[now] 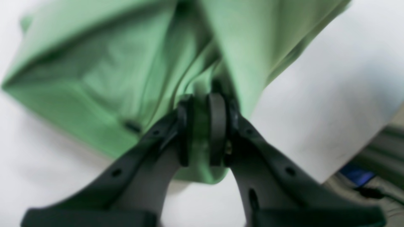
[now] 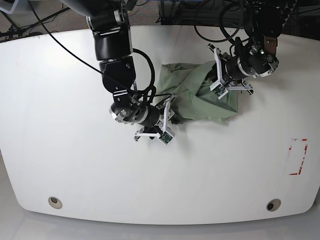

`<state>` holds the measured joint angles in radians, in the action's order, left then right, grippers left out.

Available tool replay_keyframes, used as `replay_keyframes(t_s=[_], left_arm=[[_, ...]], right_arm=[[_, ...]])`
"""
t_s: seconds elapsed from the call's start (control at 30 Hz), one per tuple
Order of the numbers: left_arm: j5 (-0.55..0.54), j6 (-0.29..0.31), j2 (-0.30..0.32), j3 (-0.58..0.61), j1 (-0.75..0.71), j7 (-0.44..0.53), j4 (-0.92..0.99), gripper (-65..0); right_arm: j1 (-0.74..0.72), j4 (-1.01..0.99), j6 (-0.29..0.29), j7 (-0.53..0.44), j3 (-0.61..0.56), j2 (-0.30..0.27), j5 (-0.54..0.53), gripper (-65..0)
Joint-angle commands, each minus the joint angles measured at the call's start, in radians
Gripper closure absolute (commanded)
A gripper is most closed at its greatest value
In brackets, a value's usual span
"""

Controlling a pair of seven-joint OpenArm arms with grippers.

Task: Fold the T-shirt properly
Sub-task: 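Grasp the bundle edges with both grippers and spread it flat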

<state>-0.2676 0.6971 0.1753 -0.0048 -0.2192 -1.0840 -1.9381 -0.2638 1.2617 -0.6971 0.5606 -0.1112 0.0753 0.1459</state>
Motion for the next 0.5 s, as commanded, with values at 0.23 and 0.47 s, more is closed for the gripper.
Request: replay_keyframes(t_s=[0.23, 0.47], left_arm=[[0.126, 0.001, 0.068, -0.008, 0.047, 0.069, 0.035, -6.7], [0.126, 0.001, 0.149, -0.004, 0.178, 0.183, 0.297, -6.7]], right_arm=[[0.004, -0.095, -0.001, -0.09, 0.005, -0.045, -0.019, -21.9], [0.088, 0.02, -0.001, -0.089, 0.008, -0.09, -0.019, -21.9]])
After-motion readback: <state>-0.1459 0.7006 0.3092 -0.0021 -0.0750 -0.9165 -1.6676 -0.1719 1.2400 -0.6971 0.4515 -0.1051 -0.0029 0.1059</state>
